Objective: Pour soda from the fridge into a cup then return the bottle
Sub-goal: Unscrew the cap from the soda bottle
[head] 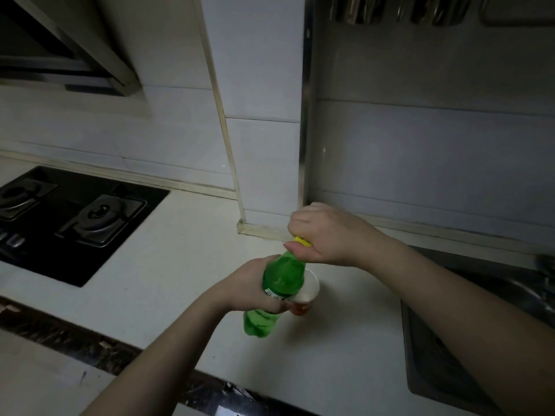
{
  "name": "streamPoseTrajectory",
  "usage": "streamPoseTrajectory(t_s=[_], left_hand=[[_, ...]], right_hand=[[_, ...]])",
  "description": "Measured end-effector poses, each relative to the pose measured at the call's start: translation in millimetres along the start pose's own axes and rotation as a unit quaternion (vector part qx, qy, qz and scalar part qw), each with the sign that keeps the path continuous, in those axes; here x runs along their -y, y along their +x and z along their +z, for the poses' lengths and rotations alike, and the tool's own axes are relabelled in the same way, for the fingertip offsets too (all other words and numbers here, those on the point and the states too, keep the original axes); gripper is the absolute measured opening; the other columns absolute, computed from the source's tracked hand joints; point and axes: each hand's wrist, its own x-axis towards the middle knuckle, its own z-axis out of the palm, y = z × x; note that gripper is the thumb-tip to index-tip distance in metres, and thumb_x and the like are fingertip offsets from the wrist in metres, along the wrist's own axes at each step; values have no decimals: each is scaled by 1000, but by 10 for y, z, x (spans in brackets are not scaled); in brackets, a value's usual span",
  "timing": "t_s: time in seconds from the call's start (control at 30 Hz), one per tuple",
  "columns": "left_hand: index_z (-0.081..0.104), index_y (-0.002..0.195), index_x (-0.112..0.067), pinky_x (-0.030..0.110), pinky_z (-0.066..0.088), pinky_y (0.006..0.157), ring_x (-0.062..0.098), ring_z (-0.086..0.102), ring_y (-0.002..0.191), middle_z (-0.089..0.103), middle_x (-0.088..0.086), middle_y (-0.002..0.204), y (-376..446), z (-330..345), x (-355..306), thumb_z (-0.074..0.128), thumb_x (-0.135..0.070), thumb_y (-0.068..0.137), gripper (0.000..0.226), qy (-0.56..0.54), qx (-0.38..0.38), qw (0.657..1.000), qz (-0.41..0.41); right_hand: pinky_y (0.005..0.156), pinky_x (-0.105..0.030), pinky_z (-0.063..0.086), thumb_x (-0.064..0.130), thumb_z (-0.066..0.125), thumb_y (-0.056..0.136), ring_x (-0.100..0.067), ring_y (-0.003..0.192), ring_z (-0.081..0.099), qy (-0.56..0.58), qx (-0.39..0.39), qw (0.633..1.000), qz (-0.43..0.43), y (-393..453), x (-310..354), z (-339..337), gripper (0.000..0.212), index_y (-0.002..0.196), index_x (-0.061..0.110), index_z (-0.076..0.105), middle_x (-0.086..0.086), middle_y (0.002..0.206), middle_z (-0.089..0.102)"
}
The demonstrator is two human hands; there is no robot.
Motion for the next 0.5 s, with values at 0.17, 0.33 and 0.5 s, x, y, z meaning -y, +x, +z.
streamPoseTrajectory(t_s=[0.17, 0.33, 0.5], left_hand=[[56, 100, -28, 36, 56, 72, 4, 64, 80, 68, -10, 89, 113, 109, 69, 81, -43, 60, 50, 35, -110, 992, -51], [51, 107, -25, 32, 54, 68, 17, 64, 84, 68, -6, 94, 193, 134, 115, 75, -48, 60, 58, 108, -174, 976, -70], [51, 105, -27, 33, 55, 69, 15, 63, 82, 66, -7, 91, 178, -14, 189, 77, -48, 60, 56, 92, -146, 983, -61]], right_hand=[[50, -29, 32, 61, 23, 92, -28, 62, 52, -85, 56, 951, 293, 50, 141, 21, 61, 58, 15, 43, -3, 62, 50], [45, -26, 27, 78, 27, 84, -23, 56, 44, -55, 65, 878, 471, 157, 247, 122, 74, 54, 13, 45, -3, 56, 43], [51, -33, 29, 63, 40, 88, -27, 57, 45, 64, 38, 893, 444, 201, 199, 193, 63, 50, 13, 36, -5, 52, 38]])
